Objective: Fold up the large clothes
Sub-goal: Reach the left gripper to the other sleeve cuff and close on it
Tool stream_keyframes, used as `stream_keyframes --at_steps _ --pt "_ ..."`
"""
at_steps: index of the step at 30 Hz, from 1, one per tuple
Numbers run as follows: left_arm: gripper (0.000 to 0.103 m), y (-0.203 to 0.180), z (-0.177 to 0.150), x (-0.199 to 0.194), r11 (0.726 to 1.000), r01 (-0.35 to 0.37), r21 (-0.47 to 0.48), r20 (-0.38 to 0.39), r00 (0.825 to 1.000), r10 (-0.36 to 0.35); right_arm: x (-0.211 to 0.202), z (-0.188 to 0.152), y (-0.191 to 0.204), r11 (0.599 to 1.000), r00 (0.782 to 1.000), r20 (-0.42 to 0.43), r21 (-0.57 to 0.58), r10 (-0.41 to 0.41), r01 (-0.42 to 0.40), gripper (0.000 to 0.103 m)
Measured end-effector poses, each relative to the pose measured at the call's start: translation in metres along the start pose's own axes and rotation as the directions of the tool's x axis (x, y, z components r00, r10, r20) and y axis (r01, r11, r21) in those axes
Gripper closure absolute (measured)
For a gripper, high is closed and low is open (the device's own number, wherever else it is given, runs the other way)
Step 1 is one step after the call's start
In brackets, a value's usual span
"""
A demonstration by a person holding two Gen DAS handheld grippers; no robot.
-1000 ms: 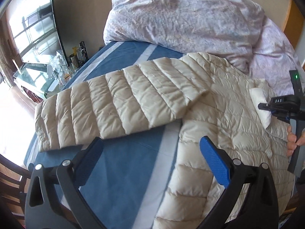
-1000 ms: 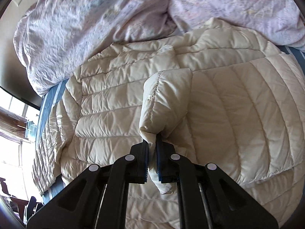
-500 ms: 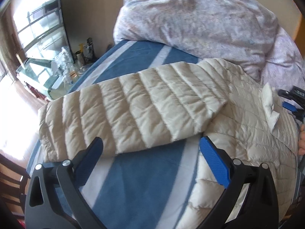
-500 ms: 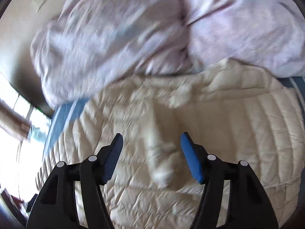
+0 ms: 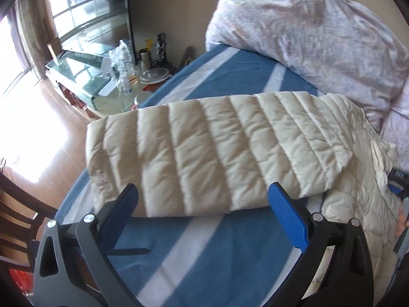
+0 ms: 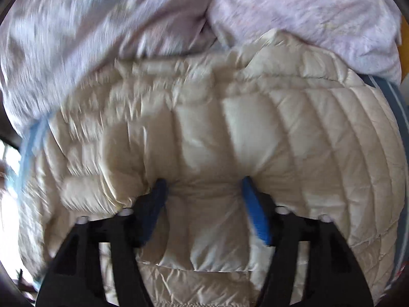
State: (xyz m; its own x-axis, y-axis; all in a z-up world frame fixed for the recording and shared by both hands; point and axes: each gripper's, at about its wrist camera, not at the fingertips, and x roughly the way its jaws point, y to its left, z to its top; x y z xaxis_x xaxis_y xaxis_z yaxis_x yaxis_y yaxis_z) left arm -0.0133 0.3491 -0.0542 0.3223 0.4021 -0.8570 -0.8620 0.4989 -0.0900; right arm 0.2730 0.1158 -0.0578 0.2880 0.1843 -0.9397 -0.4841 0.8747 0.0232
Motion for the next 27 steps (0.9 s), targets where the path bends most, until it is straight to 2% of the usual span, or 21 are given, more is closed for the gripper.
stream_keyframes --at_steps 2,3,10,15,19,21,25,27 --pt "0.002 0.014 0.003 0.0 0.999 -0.002 -0.033 0.002 1.0 0.002 0.003 -0.007 0.017 0.992 0.996 0.027 -0.097 -0.082 0.084 0.027" --pt "0.002 0.02 0.004 0.0 0.999 -0.006 -0.045 0.004 1.0 0.006 0.003 -0.008 0.02 0.989 0.994 0.036 -0.109 -0.099 0.102 0.026" --pt "0.002 0.077 0.011 0.006 0.984 -0.054 -0.17 -0.019 0.998 0.051 0.001 0.001 0.003 0.998 0.999 -0.006 -0.046 -0.033 0.033 0.025" --pt "0.004 0.111 0.009 0.017 0.954 -0.002 -0.301 -0.059 0.998 -0.016 0.0 0.001 -0.001 1.0 1.0 -0.009 -0.017 -0.014 0.014 0.025" --pt "0.032 0.116 0.006 0.025 0.943 0.025 -0.332 -0.088 0.994 -0.058 -0.007 -0.004 0.002 1.0 1.0 -0.007 -0.017 -0.009 0.009 0.025" --pt "0.041 0.117 0.003 0.031 0.934 0.043 -0.354 -0.11 0.99 -0.087 -0.007 -0.005 0.005 1.0 1.0 -0.007 -0.015 -0.005 0.005 0.025" --pt "0.044 0.118 0.0 0.033 0.928 0.038 -0.371 -0.107 0.991 -0.083 -0.016 -0.013 -0.005 1.0 1.0 -0.005 -0.006 0.005 -0.005 0.025" --pt "0.05 0.12 0.001 0.034 0.922 0.031 -0.385 -0.102 0.992 -0.076 -0.019 -0.015 -0.008 1.0 1.0 -0.002 0.0 0.011 -0.011 0.025"
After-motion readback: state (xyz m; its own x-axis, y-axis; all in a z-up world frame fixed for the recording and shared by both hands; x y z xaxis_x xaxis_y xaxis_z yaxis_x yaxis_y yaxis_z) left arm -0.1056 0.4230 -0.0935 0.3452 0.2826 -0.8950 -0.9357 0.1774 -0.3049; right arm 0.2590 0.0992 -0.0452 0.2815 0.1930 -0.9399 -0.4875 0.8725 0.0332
